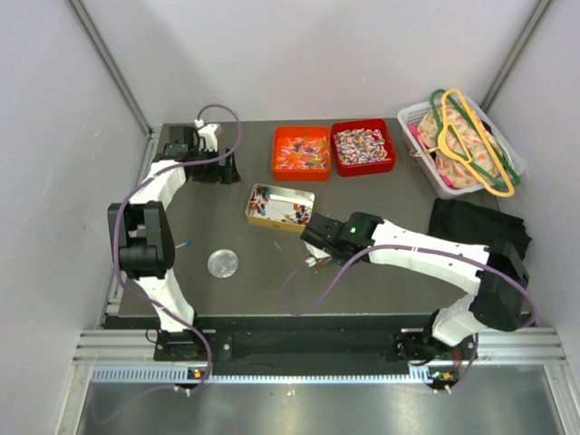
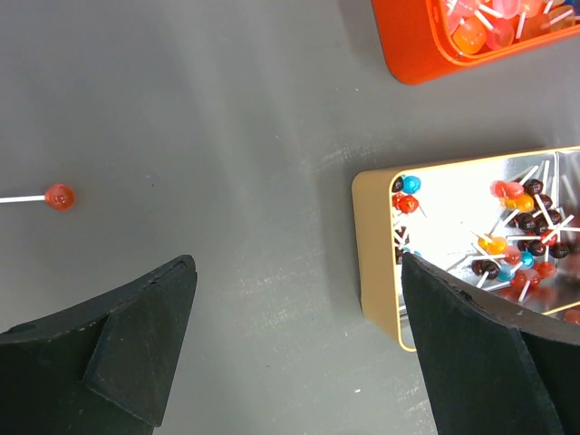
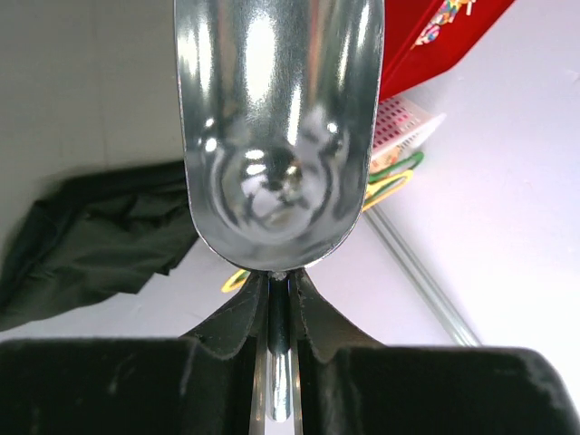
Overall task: Pack the candies
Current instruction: Place the fake candies in the packing bottle, then scoop the fake candies from the storage box.
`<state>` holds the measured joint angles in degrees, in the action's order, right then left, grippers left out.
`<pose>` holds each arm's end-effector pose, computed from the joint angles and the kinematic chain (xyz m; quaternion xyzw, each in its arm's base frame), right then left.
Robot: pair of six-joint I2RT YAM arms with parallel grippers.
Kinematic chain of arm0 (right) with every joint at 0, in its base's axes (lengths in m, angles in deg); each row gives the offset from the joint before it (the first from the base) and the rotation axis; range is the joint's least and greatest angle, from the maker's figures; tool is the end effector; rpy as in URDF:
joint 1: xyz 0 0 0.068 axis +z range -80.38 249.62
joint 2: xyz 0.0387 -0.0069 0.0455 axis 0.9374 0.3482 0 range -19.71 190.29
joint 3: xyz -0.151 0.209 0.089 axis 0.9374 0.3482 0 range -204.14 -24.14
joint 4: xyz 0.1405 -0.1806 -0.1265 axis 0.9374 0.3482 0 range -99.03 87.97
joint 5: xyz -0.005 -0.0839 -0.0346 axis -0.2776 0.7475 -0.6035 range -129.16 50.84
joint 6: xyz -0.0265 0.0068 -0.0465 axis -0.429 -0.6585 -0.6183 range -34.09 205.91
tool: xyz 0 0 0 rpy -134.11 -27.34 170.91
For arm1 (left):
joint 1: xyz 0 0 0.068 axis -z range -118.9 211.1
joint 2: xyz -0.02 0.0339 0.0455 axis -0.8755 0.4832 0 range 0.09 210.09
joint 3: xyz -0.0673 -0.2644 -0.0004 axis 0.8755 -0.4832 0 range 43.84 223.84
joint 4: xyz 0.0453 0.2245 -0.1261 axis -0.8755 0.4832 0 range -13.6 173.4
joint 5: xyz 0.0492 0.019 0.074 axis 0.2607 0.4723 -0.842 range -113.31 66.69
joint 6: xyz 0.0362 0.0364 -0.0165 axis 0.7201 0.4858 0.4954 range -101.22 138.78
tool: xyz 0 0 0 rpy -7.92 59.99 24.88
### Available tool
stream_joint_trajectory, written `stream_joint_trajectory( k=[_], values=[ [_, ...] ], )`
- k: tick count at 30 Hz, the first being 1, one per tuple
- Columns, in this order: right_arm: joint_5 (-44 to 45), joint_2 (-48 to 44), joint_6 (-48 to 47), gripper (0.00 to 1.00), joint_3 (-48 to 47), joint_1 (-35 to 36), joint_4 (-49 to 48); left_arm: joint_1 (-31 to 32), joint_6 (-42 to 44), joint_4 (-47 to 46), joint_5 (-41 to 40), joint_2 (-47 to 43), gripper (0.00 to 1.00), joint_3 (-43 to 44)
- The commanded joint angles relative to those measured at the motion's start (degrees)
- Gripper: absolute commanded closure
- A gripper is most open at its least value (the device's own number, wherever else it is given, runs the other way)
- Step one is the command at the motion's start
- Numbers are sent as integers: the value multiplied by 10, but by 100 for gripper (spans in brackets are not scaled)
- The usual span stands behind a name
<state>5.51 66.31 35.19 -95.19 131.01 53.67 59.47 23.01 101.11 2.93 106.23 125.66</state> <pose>0.1536 0.2294 0.2743 -0.7401 0.5474 -0.3670 0.1340 0.4110 -0.0041 0.2409 0.1001 0.9103 -0.1949 0.3512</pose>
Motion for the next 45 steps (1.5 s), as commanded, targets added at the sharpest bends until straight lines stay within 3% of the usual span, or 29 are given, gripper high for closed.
stream_joint_trajectory(
  k=[1,11,19,28,45],
  values=[
    [47,3,-18,100,-35,13,-6,-3,-4,-27,17,-39,1,-10],
    [31,58,-49,100,-183,-6,-62,-7,-6,-34,42,-24,1,-10],
    [17,206,-141,100,-275,-42,-194,7,-11,-49,36,-6,1,-18],
    [10,374,-190,100,-409,-77,-218,53,-6,-80,6,15,1,-46],
    [6,456,-159,100,-422,-72,-201,60,-13,-100,39,36,8,-66]
  ],
)
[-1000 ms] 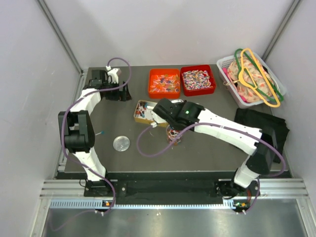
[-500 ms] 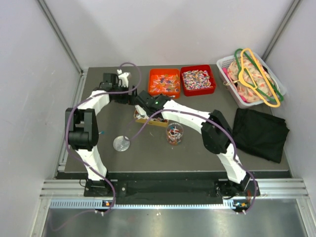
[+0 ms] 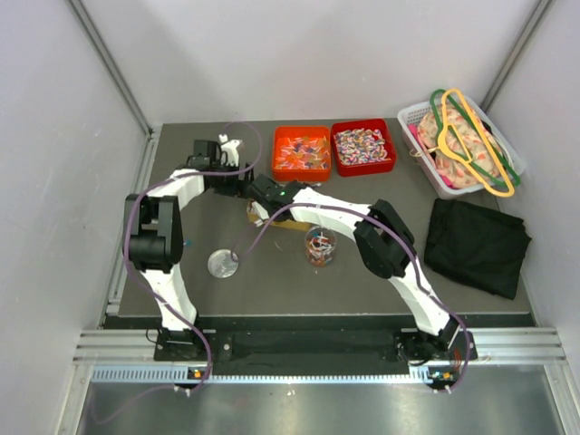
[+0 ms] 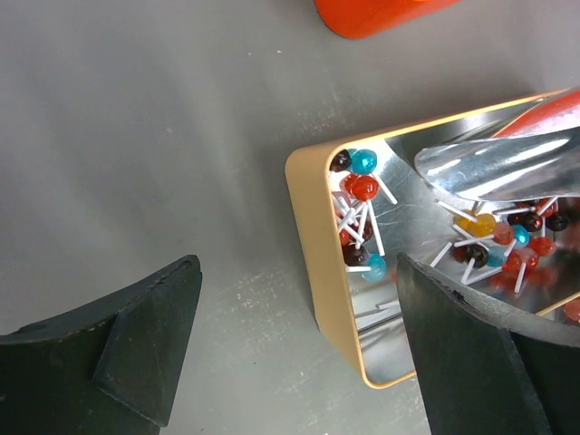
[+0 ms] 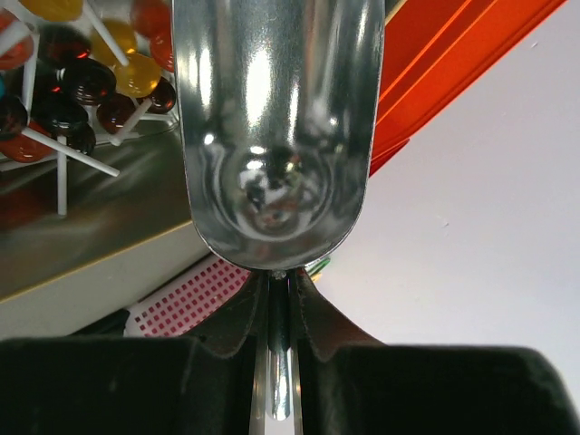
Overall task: Pack the candies
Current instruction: Scoop the fake candies from the storage box.
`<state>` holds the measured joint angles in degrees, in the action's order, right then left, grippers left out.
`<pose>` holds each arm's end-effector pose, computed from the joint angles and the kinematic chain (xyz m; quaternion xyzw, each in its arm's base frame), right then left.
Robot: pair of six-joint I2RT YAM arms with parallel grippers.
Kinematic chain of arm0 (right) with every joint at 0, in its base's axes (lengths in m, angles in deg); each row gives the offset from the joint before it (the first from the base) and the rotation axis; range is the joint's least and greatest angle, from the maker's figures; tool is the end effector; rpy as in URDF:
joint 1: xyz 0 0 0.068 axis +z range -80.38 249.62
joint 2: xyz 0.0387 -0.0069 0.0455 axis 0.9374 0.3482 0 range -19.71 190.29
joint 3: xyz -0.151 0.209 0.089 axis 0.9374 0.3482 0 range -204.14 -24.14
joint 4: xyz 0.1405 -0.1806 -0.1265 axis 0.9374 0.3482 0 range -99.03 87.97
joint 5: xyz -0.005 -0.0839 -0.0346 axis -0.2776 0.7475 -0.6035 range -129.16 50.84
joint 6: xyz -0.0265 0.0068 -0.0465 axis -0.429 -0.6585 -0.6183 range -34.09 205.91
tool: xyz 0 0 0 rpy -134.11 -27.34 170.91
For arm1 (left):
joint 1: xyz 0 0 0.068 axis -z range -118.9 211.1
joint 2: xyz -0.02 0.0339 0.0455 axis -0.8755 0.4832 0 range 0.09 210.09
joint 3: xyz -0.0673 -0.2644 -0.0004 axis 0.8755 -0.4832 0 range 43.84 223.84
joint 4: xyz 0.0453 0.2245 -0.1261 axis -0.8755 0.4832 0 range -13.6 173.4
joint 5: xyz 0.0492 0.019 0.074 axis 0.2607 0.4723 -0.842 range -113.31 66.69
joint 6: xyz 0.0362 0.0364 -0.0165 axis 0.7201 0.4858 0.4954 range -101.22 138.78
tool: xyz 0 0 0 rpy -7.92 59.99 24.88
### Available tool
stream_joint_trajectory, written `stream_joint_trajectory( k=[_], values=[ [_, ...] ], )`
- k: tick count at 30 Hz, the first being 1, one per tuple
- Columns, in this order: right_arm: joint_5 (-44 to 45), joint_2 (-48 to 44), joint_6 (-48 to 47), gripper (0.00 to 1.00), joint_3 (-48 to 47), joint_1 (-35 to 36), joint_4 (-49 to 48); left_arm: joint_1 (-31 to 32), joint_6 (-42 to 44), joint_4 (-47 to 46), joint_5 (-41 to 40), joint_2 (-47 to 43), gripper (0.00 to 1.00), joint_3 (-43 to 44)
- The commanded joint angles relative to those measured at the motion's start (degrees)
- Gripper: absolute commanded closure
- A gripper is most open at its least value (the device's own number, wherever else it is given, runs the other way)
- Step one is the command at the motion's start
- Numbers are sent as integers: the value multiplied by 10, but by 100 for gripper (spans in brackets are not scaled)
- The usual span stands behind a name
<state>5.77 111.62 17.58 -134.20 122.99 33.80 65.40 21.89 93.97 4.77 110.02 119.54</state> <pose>0.3111 0.3763 0.1894 -0.7448 0.5135 -0.3962 0.1568 0.4090 -0.0476 0.1907 0.1384 0.9097 -0.2325 0.3150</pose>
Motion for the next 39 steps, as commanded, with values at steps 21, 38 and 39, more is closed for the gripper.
stream_joint_trajectory(
  k=[21,38,39],
  values=[
    [-20,79,87,100,-72,55,-7,19,-27,-67,86,7,8,-34],
    [-170,41,195,100,-100,68,-7,23,-29,-84,94,2,8,-55],
    [-172,38,201,100,-98,69,-9,23,-29,-85,93,3,8,-55]
  ],
)
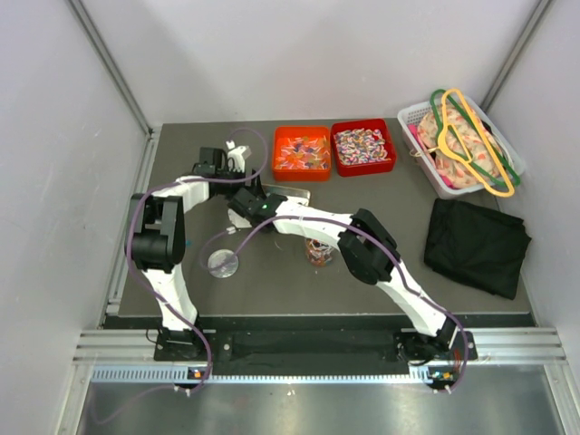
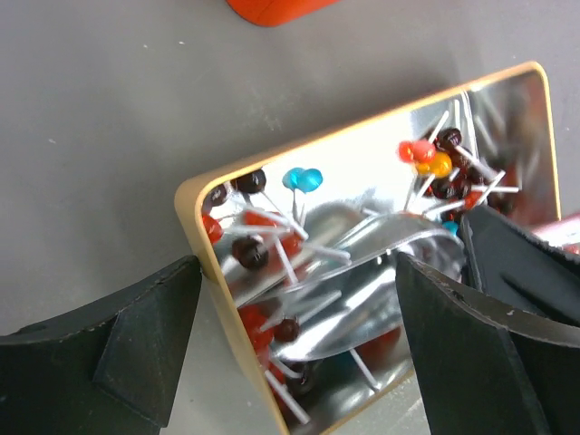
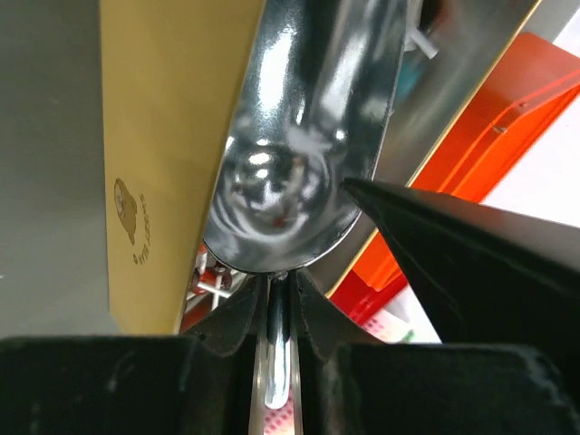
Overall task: Pack the candies
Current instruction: Scoop the fake candies from the storage box.
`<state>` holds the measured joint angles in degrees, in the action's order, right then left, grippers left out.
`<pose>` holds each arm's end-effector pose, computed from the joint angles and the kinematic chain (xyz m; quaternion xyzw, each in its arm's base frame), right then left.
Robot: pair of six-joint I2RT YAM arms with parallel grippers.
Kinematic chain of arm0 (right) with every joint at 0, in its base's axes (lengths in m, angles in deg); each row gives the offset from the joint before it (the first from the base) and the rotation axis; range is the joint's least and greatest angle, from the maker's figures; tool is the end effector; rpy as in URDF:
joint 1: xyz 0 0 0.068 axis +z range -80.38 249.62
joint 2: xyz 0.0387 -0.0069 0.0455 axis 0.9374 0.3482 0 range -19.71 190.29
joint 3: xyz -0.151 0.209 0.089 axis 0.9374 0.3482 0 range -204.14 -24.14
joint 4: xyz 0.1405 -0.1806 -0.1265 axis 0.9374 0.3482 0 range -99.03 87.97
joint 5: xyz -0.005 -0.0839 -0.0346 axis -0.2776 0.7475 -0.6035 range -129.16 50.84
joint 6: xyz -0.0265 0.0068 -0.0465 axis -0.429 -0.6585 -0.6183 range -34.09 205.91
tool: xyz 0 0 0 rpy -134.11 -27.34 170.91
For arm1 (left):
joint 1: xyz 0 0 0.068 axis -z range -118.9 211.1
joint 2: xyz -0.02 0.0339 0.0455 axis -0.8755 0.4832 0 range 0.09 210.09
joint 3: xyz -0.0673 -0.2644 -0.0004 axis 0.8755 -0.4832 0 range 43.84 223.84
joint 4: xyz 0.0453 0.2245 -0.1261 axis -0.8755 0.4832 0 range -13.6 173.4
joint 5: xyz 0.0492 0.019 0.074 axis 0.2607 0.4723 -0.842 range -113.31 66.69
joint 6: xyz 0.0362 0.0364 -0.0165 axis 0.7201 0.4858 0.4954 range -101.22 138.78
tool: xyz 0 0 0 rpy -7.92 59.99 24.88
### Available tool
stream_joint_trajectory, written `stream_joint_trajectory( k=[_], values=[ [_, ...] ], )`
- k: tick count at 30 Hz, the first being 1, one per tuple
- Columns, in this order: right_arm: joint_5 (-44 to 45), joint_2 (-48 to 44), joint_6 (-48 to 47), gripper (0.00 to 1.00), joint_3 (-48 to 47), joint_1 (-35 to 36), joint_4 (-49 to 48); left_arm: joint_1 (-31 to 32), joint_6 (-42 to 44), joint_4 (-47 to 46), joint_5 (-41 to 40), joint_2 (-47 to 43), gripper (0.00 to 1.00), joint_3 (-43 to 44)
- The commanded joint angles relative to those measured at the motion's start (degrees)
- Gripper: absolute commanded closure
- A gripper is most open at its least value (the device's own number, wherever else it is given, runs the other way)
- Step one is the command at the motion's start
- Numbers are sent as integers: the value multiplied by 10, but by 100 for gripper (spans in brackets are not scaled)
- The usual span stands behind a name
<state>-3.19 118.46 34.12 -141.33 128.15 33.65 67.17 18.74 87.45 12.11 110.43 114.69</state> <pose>0.2853 0.4261 0.1656 -0.7199 0.5868 -0.2874 0.2339 0.3999 -0.0633 0.1720 0.1497 0.8901 -0.3030 0.3059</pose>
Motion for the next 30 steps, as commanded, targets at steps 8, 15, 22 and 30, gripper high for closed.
stream_joint_trajectory(
  k=[8,15,22,30],
  values=[
    [-157,-51,78,100,-28,16,17,5,2,-21,16,-4,8,-5],
    [-214,-64,151,100,-46,-5,48,5,3,-18,11,-9,8,-5],
    [-293,-88,222,100,-33,-26,58,5,-14,-20,11,-10,8,-6],
    [-290,-117,246,100,-4,-31,34,5,-14,-22,8,-10,8,-6]
  ],
)
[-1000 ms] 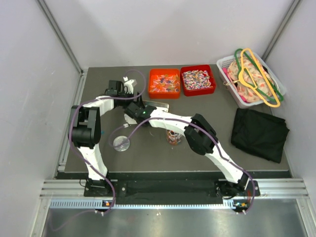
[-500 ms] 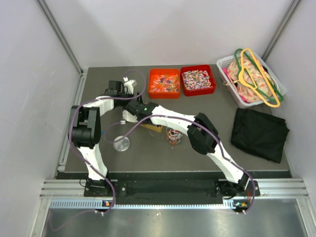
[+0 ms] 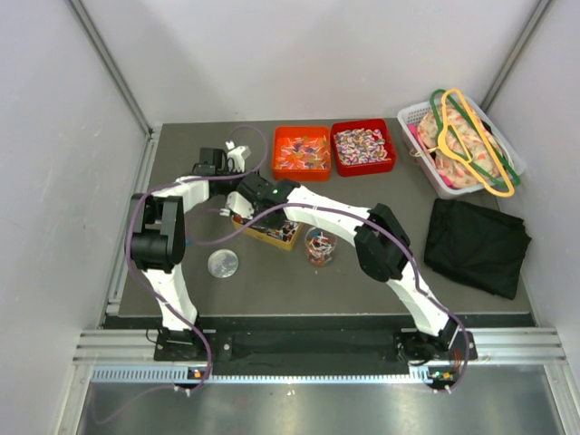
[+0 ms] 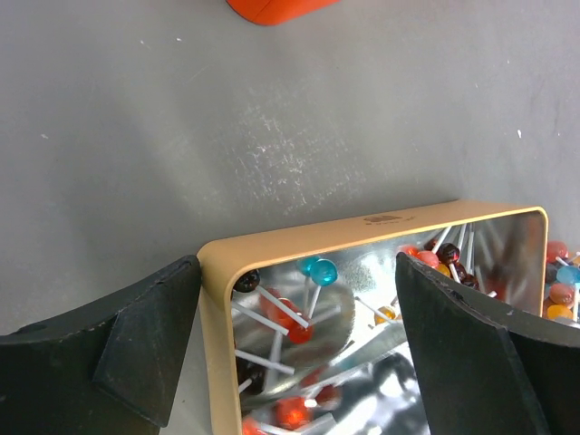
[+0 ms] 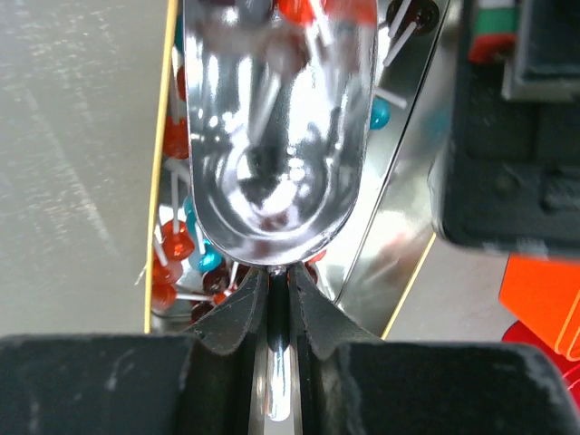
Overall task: Pack the candies
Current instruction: Scoop the fake candies from the storage box.
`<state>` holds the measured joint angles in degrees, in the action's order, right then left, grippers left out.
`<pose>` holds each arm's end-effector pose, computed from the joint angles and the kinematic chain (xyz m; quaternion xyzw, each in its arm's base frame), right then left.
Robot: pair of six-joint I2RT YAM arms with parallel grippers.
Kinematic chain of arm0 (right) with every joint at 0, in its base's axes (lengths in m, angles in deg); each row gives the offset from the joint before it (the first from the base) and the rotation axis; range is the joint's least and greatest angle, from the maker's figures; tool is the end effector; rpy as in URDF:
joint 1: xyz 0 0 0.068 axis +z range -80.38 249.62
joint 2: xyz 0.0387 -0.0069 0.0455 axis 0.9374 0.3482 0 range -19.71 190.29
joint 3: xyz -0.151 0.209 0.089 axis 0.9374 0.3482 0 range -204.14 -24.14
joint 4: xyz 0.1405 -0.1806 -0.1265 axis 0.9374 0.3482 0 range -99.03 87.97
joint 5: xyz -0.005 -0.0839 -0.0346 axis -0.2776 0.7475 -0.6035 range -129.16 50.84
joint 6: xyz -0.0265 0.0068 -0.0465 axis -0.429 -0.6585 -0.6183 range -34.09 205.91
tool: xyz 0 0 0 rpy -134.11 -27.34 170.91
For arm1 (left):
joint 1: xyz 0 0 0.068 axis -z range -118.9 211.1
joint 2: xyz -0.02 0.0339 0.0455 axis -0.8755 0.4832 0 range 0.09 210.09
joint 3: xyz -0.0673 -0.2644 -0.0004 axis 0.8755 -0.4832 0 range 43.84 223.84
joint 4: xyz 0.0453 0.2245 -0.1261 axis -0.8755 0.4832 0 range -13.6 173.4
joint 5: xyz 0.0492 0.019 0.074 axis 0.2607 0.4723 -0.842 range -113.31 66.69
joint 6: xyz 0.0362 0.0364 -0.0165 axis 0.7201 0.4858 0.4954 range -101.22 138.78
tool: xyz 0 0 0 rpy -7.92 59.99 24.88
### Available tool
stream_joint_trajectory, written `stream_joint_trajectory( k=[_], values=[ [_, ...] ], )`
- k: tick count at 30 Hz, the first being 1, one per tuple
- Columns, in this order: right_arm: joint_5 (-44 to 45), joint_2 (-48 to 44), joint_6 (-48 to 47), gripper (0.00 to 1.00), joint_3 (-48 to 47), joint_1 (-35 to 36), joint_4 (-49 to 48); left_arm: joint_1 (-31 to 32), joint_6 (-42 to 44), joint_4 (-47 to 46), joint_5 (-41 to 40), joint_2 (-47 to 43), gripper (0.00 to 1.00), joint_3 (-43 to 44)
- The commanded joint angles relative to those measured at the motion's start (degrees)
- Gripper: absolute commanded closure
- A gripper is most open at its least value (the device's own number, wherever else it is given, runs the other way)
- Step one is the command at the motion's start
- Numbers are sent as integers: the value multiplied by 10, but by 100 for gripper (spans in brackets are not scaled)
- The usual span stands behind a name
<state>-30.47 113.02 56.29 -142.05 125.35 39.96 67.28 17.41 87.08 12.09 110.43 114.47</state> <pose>0.2856 0.4097 0.2046 -0.6457 0.7257 -0.0209 0.2367 0.3996 -0.0640 0.1713 0.1405 0.8912 -0.3066 0.3032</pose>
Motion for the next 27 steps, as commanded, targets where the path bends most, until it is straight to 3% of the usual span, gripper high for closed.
stream_joint_trajectory(
  k=[1,11,21,27],
  values=[
    [-12,-65,26,100,8,-4,-34,4,0,-18,8,-10,8,-4],
    [76,-81,-26,100,32,-12,-33,4,0,-19,6,-10,8,-4],
    [238,-70,-139,100,74,0,7,3,0,-20,5,-13,8,-5],
    [272,-74,-173,100,69,3,38,2,0,-22,4,-14,8,-8]
  ],
)
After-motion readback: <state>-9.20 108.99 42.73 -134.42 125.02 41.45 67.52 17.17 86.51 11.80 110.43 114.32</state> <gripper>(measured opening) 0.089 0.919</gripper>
